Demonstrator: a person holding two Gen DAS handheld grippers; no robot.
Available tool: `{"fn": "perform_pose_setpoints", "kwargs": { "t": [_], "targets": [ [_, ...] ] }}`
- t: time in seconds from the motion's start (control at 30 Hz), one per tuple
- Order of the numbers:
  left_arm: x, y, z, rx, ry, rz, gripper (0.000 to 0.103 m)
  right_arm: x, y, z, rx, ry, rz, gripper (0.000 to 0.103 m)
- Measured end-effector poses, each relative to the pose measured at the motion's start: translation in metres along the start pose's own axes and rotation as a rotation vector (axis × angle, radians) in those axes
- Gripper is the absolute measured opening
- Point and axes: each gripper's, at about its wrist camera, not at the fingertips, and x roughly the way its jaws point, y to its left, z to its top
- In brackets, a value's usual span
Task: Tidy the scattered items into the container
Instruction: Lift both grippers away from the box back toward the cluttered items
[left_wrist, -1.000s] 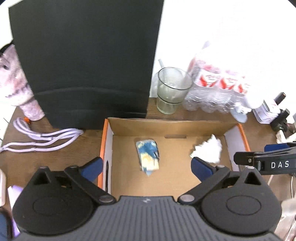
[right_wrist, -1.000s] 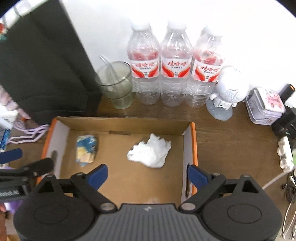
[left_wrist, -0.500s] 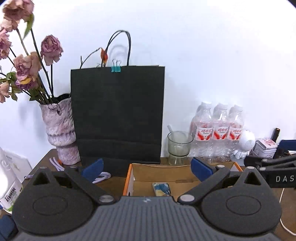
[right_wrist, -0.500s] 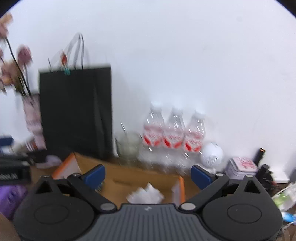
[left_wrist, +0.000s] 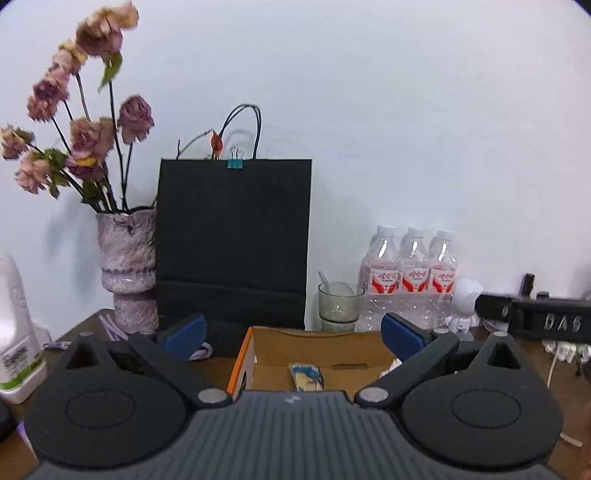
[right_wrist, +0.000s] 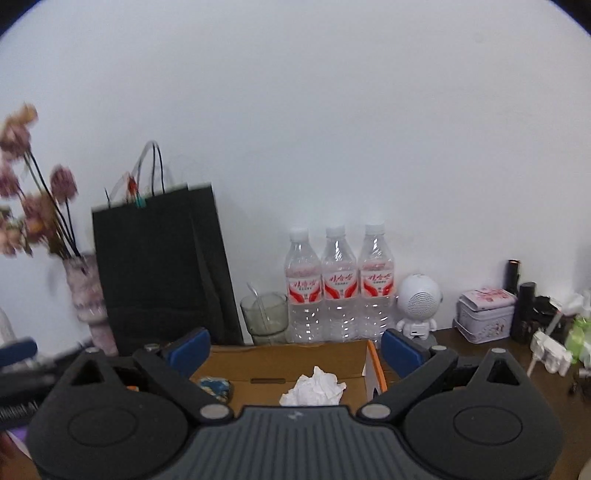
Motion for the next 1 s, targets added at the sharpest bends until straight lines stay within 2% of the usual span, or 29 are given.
{"fn": "perform_pose_setpoints", "kwargs": {
  "t": [0.1, 0.27, 0.4, 0.57, 0.7, 0.8, 0.9, 1.0],
  "targets": [
    [-0.038, -0.007, -0.020, 0.021, -0.010, -0.023, 0.103, -0.038, -0.001, -0.022, 0.010, -0.029, 0.037, 0.101],
    [-0.103, -0.011, -0.062, -0.011, -0.025, -0.069, 0.103, -0.099, -0.001, -0.066, -0.034, -0.038, 0.015, 0.103],
    [-0.150, -0.012, -0.095, -0.008, -0.010, -0.053, 0.103, -0.151, 0.003, -0.098, -0.073, -0.048, 0.016, 0.103],
    [-0.199, -0.016, -0.129, 0.032, 0.014, -0.040, 0.103, -0.199, 0.005, -0.132, -0.026, -0.002, 0.055, 0.103],
    [-0.234, -0.013, -0.150, 0.049, 0.019, -0.031, 0.103, -0.244, 0.011, -0.164, -0.082, -0.023, 0.054, 0.103],
    [-0.255, -0.009, -0.162, 0.055, 0.021, -0.026, 0.103, -0.274, 0.007, -0.186, -0.061, -0.006, 0.088, 0.103],
    [-0.269, -0.004, -0.173, 0.061, 0.020, -0.031, 0.103, -0.289, 0.005, -0.206, -0.042, 0.022, 0.091, 0.103],
    [-0.266, -0.004, -0.175, 0.057, 0.034, -0.039, 0.103, -0.292, 0.002, -0.218, -0.031, 0.020, 0.084, 0.103]
  ]
}}
